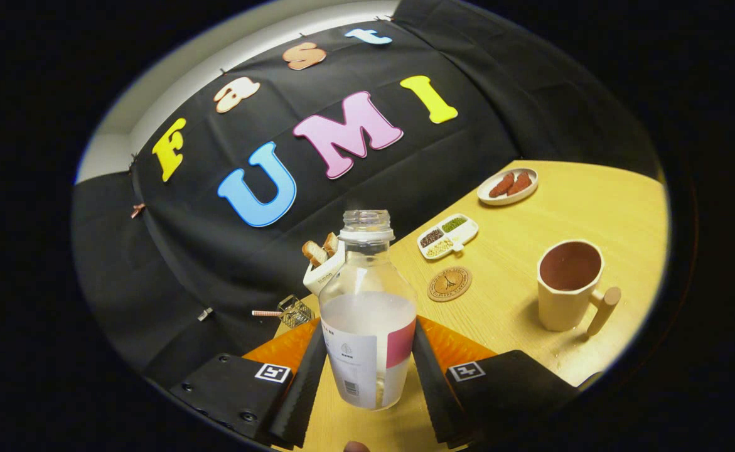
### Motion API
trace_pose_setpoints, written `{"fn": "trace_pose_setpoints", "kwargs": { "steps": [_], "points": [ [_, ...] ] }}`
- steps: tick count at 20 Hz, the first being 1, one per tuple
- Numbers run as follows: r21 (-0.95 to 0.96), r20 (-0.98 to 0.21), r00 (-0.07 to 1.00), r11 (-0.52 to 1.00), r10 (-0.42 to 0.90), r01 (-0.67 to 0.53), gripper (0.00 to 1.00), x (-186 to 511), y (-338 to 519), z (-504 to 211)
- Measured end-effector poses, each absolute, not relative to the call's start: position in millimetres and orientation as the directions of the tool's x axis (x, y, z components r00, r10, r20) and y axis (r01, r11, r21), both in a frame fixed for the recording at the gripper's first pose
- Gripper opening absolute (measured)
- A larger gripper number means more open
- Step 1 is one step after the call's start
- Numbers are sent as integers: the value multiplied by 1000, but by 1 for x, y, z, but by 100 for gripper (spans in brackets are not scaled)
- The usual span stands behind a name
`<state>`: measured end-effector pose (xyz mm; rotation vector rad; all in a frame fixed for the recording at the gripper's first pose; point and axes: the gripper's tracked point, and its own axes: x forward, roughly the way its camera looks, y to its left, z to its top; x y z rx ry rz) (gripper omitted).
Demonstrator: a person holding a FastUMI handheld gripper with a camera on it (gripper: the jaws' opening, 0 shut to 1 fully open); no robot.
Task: Take the bottle from table, then pour the juice into the cup, finally place the bottle on the coaster
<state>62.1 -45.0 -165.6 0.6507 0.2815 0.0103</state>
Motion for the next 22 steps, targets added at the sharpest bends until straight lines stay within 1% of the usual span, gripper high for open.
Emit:
{"fn": "trace_pose_setpoints", "kwargs": {
  "steps": [5, 8, 11, 18, 22],
  "points": [
    [706, -241, 968, 696, 62, 131, 76, 66, -71, -166],
    [787, -221, 974, 599, 48, 149, 76, 67, -86, -164],
    [845, -199, 980, 507, 6, 169, 76, 68, -100, -165],
    [952, -169, 985, 253, -43, 175, 76, 68, -125, -168],
    [981, -146, 989, 125, -32, 149, 76, 74, -123, -167]
  ]
}}
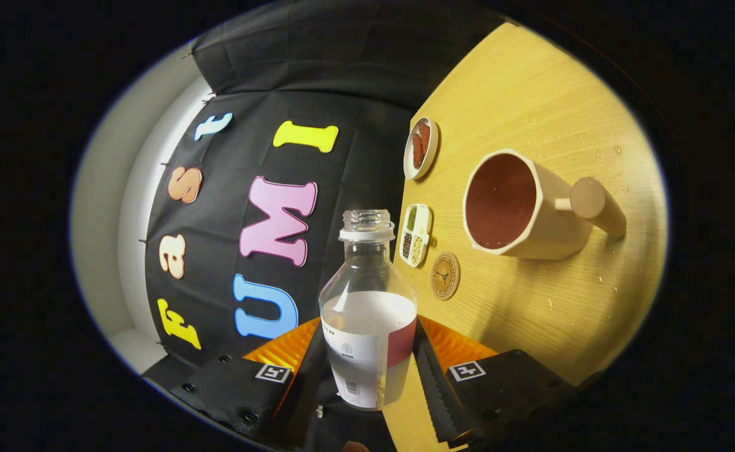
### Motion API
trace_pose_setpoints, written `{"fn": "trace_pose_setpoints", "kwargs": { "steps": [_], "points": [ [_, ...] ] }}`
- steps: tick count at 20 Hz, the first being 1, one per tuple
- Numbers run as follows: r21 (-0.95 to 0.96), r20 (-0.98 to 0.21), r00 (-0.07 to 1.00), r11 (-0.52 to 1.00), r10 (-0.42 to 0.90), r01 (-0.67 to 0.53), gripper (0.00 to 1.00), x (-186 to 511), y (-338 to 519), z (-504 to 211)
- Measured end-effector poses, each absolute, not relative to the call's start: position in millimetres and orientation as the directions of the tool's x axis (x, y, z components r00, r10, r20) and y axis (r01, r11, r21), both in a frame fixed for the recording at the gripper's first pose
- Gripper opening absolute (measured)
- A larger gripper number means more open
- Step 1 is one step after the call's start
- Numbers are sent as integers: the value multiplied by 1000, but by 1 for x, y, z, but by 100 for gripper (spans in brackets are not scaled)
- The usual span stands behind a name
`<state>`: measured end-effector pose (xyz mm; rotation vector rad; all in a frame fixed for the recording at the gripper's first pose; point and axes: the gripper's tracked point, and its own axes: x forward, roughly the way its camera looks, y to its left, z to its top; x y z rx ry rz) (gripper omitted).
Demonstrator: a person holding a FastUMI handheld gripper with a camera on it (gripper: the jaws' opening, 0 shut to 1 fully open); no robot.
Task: Take the bottle from table, then pour the juice into the cup, finally place the bottle on the coaster
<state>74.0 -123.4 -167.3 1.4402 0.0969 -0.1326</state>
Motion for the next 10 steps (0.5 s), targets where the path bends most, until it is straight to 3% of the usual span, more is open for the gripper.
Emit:
{"fn": "trace_pose_setpoints", "kwargs": {
  "steps": [10],
  "points": [
    [987, -138, 986, -100, -93, 129, 76, 65, -147, -179]
  ]
}}
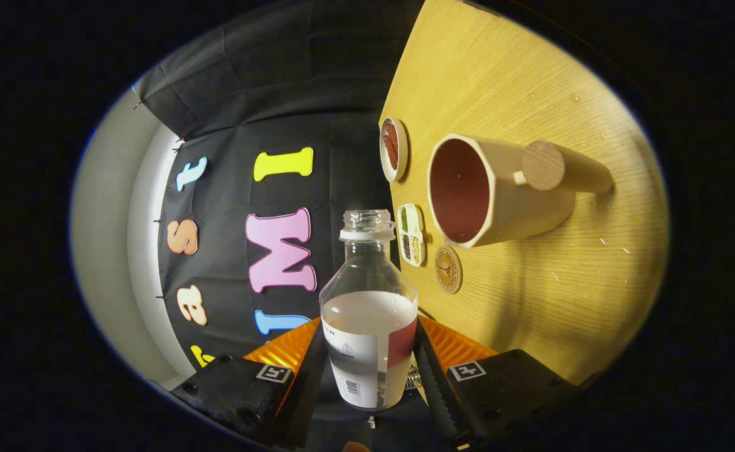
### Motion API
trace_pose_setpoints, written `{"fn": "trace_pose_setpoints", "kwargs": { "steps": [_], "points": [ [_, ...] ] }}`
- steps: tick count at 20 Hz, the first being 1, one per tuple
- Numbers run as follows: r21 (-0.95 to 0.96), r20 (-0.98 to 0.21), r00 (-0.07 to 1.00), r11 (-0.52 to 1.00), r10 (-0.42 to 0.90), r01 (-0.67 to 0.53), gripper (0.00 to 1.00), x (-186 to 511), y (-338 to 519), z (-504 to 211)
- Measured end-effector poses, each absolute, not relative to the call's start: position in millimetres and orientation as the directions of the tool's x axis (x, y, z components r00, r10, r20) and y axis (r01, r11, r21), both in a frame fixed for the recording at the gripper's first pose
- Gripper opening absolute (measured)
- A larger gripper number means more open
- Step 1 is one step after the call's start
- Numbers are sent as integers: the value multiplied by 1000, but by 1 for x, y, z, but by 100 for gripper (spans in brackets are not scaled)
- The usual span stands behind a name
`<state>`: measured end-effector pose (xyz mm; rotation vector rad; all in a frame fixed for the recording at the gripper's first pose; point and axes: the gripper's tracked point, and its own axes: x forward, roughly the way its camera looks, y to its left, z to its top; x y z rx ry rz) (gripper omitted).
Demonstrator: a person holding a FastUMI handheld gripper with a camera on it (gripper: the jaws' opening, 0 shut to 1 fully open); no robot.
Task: Take the bottle from table, then pour the juice into the cup, finally place the bottle on the coaster
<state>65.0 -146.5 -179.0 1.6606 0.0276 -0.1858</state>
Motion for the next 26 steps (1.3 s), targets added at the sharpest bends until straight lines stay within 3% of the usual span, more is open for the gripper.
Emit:
{"fn": "trace_pose_setpoints", "kwargs": {
  "steps": [26],
  "points": [
    [961, -119, 986, -265, -115, 85, 76, 64, -149, -183]
  ]
}}
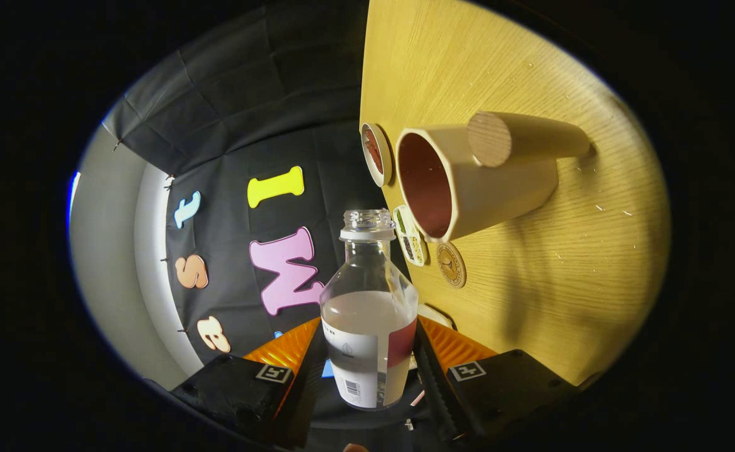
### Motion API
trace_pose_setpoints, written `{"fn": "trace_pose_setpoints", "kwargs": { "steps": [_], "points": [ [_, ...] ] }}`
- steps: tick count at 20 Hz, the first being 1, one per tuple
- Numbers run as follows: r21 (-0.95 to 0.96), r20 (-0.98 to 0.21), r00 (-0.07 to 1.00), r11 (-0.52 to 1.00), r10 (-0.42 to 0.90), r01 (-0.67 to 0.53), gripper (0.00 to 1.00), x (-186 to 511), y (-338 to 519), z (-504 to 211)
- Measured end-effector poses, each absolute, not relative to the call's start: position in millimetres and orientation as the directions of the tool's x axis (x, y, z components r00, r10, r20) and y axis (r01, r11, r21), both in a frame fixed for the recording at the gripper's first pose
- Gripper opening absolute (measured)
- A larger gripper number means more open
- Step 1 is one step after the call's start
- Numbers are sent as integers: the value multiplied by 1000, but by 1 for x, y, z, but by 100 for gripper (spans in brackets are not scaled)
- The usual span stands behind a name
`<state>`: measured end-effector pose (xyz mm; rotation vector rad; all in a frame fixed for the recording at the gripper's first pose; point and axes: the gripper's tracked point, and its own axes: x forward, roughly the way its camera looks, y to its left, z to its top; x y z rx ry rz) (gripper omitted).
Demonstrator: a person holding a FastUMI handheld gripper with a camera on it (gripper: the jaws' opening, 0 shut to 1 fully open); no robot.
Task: Take the bottle from table, then pour the juice into the cup, finally place the bottle on the coaster
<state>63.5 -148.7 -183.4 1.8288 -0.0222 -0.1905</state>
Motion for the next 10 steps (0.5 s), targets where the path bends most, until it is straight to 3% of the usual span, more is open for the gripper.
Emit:
{"fn": "trace_pose_setpoints", "kwargs": {
  "steps": [10],
  "points": [
    [951, -136, 985, -292, -106, 100, 76, 61, -147, -189]
  ]
}}
